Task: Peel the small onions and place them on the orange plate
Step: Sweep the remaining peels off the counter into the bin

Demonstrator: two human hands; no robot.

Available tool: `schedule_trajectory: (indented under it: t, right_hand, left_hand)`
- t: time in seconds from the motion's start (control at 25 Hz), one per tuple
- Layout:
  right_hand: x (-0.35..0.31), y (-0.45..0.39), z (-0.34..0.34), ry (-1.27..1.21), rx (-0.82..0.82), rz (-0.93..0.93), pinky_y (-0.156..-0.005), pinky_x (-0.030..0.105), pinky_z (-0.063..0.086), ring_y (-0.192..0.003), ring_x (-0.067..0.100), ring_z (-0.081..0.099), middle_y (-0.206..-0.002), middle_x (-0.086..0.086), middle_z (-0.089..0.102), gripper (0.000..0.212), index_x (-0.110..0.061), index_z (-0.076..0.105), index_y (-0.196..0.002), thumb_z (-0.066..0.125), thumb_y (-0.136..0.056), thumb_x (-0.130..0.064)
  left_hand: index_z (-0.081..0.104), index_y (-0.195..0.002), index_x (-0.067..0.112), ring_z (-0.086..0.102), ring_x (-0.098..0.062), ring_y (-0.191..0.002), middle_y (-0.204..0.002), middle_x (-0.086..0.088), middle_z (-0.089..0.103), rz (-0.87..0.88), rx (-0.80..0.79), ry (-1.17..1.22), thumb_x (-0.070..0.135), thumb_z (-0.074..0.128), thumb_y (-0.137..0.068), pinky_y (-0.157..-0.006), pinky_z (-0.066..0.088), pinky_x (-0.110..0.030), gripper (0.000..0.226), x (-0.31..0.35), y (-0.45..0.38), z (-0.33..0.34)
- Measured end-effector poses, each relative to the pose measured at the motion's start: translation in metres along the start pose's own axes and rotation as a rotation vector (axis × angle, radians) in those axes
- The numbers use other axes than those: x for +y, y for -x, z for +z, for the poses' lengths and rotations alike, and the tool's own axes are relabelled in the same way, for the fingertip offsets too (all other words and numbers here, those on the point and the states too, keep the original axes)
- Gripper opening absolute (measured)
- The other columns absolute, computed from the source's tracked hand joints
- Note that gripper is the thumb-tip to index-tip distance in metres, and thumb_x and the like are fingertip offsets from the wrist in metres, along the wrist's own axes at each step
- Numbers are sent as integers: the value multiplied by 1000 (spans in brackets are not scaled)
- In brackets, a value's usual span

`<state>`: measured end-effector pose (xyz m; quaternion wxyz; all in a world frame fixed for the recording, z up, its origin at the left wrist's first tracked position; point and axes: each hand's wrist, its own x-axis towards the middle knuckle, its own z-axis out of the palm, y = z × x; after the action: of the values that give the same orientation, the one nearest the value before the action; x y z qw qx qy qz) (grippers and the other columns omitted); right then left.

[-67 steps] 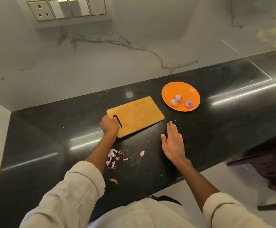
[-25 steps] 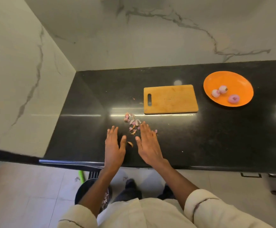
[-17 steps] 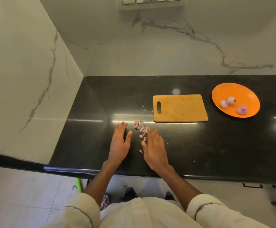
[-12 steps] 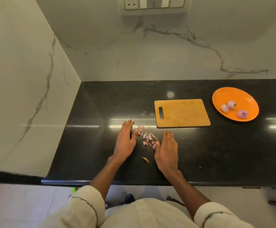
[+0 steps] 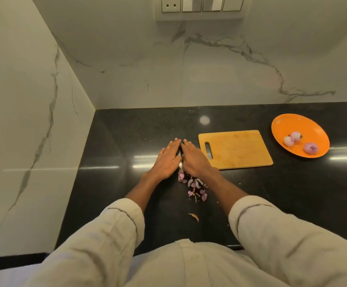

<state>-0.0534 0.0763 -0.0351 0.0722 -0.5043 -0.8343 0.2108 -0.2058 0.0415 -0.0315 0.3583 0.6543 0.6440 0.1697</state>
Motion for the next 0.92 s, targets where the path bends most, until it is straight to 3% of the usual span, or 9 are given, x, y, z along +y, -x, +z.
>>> schedule_trajectory:
  t: [0.16, 0.28, 0.4, 0.52, 0.68, 0.84, 0.92]
  right_hand:
    - [-6, 39, 5, -17, 24, -82, -127, 46, 31, -154, 29, 35, -165, 16, 38, 63, -5, 34, -160, 53, -101, -18]
    - [-13, 98, 1, -72, 51, -87, -125, 39, 32, -149, 23, 41, -162, 8, 45, 57, -11, 40, -158, 52, -102, -12]
    - [-7, 107, -6, -79, 72, -17, -127, 38, 26, -155, 22, 34, -167, 8, 39, 59, -12, 36, -162, 51, -104, -13]
    - [-11, 73, -9, -63, 22, 19, -130, 45, 24, -160, 29, 24, -171, 17, 27, 61, -3, 30, -162, 50, -105, -10]
    - [-12, 99, -7, -123, -52, 13, -131, 44, 22, -160, 27, 22, -173, 14, 25, 73, -7, 28, -164, 59, -98, -3]
    - [9, 156, -7, -168, -61, -58, -129, 42, 28, -157, 20, 32, -169, 2, 36, 76, -20, 34, -164, 54, -96, 7]
    - [14, 173, -9, -241, -61, -42, -123, 43, 39, -150, 20, 44, -161, 0, 50, 74, -23, 45, -158, 53, -93, 12]
  left_hand:
    - [7, -172, 31, 1, -10, -165, -180, 5, 7, 94, -77, -98, 34, 33, -112, -136, 1, -45, 65, -8, 22, 7]
    - [14, -171, 33, 7, -4, -164, -178, 9, 16, 181, -139, 18, 43, 36, -111, -134, 8, -36, 65, -13, 67, 20]
    - [25, -169, 33, 19, -6, -162, -176, 9, 27, 107, -44, 151, 41, 41, -113, -132, 18, -35, 60, -11, 80, 26]
    - [18, -171, 23, 7, -10, -164, -179, 2, 14, 20, 29, 67, 37, 32, -112, -136, 10, -46, 62, 2, 62, 26]
    - [13, -171, 26, -1, -4, -162, -179, 3, 9, 63, -15, 6, 29, 31, -115, -136, 3, -41, 59, 8, 86, 44]
    - [15, -170, 31, 4, -1, -162, -176, 13, 13, 130, -61, 40, 23, 40, -113, -135, 4, -37, 63, 12, 135, 65]
    - [20, -168, 36, 19, -4, -160, -170, 15, 26, 101, -86, 195, 18, 50, -111, -134, 15, -37, 67, 21, 155, 70]
